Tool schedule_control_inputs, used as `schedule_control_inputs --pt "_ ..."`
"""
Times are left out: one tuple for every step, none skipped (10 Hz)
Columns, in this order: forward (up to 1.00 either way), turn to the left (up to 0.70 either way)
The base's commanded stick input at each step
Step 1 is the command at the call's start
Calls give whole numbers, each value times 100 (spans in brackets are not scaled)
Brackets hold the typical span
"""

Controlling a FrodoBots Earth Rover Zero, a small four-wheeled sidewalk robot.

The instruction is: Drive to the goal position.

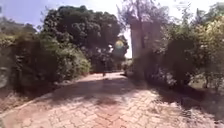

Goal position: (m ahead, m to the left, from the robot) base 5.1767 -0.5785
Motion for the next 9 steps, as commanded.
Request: schedule_control_inputs --pt "70 0" --pt "70 0" --pt "70 0" --pt "70 0" --pt "70 0" --pt "70 0" --pt "70 0" --pt "70 0" --pt "70 0"
